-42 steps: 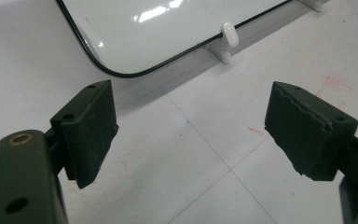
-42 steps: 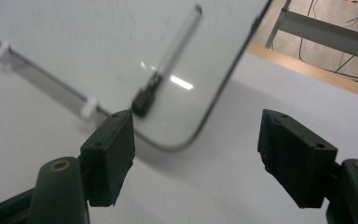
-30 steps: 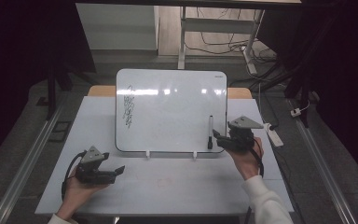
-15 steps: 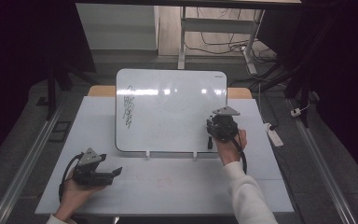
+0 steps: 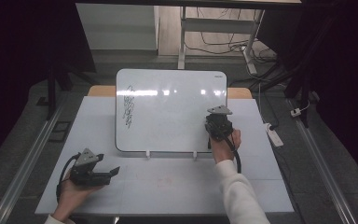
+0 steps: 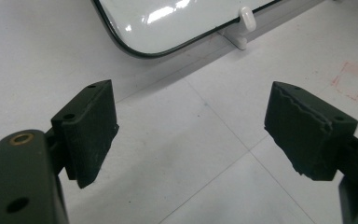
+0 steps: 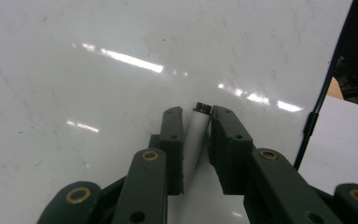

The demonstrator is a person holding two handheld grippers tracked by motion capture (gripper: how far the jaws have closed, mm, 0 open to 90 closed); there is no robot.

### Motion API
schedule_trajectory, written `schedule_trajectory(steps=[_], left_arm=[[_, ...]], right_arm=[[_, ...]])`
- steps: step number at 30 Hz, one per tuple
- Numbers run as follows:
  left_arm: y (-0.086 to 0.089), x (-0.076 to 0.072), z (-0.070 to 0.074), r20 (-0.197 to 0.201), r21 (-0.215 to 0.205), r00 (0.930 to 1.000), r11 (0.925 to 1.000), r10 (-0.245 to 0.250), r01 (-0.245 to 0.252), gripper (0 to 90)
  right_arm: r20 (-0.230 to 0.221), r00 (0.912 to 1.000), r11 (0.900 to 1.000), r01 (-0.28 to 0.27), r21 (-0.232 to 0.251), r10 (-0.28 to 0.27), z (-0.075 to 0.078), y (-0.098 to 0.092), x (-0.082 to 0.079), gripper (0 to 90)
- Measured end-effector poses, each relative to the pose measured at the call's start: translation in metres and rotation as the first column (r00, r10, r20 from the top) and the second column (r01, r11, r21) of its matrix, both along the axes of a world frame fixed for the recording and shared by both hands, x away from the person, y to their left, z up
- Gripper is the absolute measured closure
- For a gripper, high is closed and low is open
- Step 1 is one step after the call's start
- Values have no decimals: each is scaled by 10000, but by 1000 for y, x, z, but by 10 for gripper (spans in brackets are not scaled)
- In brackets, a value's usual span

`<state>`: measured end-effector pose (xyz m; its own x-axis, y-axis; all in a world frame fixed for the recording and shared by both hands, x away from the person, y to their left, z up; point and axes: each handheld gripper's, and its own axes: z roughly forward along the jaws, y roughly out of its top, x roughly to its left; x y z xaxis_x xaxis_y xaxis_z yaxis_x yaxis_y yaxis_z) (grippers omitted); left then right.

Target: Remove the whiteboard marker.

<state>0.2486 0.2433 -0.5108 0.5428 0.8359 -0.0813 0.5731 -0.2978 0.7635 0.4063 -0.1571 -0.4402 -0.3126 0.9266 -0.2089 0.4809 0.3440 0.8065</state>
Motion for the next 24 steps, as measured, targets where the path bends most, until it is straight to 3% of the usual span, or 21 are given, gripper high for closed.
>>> schedule_trajectory(steps=[5, 8, 14, 19, 24], left_arm=[[-1, -1, 0, 3, -1, 10000, 10000, -16, 16, 176], [0, -1, 0, 15, 3, 10000, 10000, -9, 9, 176], [1, -1, 0, -8, -24, 10000, 10000, -6, 6, 176], [2, -2, 0, 4, -70, 10000, 10000, 3, -3, 176], [1, -2, 1, 95, -165, 10000, 9999, 14, -12, 177]], right_arm=[[-54, 9999, 9992, -102, 377, 104, -1, 4, -1, 804], [48, 10000, 9997, -65, 244, 64, -2, 6, -2, 805], [138, 9999, 9990, -71, 444, 65, -2, 4, -2, 808], [576, 9979, 9976, -317, 613, 282, 2, -3, -9, 809], [1165, 9914, 9915, -726, 1077, 599, 6, -16, -23, 809]])
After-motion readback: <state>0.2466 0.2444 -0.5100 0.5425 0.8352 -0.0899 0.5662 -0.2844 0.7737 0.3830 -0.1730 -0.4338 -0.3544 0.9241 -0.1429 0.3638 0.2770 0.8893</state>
